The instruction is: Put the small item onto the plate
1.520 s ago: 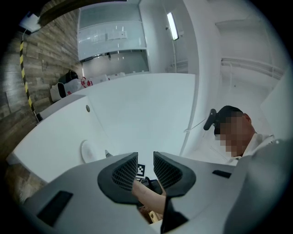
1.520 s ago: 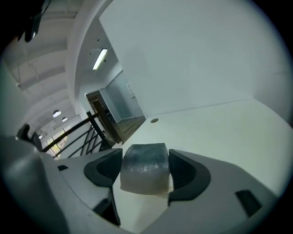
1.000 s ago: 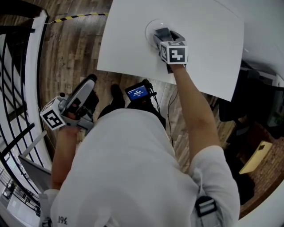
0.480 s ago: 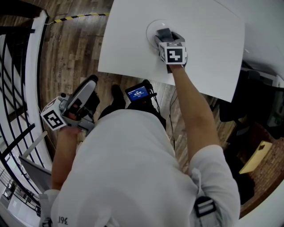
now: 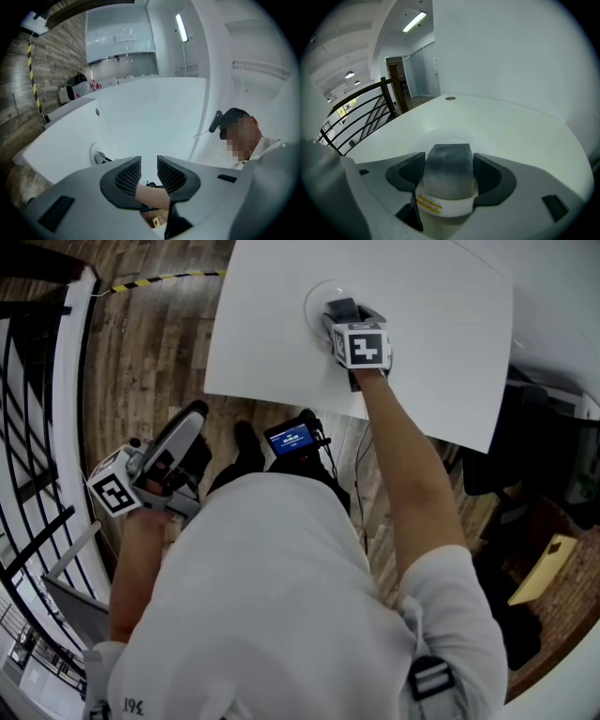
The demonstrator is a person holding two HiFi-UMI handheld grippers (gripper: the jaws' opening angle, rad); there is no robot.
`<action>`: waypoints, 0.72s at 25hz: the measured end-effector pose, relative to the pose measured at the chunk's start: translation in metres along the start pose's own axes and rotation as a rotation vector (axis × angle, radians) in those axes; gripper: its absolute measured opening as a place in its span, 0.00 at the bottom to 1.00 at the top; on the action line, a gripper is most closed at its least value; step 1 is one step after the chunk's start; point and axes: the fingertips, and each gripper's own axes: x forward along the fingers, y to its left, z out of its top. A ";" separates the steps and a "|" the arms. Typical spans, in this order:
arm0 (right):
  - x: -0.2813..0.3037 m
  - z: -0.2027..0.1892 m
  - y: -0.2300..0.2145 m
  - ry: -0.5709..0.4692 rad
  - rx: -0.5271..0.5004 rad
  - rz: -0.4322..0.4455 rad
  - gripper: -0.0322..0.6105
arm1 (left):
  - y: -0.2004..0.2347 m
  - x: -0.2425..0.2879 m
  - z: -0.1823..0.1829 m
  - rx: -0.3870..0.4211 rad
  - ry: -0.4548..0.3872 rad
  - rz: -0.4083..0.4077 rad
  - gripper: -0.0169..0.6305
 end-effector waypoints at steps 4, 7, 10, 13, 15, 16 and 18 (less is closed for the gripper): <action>0.000 0.002 0.000 0.011 -0.006 0.006 0.55 | 0.000 0.000 -0.001 -0.001 0.003 0.001 0.20; 0.000 0.003 0.000 0.017 -0.008 0.014 0.55 | -0.001 0.001 -0.001 -0.006 0.001 -0.003 0.20; -0.003 0.007 -0.002 0.011 0.000 0.010 0.55 | -0.004 0.002 -0.001 -0.003 0.003 0.000 0.20; -0.013 0.017 -0.004 -0.029 0.018 0.001 0.55 | -0.005 0.002 -0.002 -0.003 0.006 -0.006 0.20; -0.022 0.027 0.000 -0.077 0.049 0.020 0.55 | -0.006 0.000 -0.001 -0.002 0.003 -0.022 0.20; -0.029 0.033 0.001 -0.106 0.071 0.029 0.55 | -0.007 0.000 -0.001 -0.002 0.003 -0.027 0.20; -0.046 0.044 0.002 -0.167 0.113 0.033 0.55 | -0.010 0.000 -0.002 -0.003 0.008 -0.036 0.20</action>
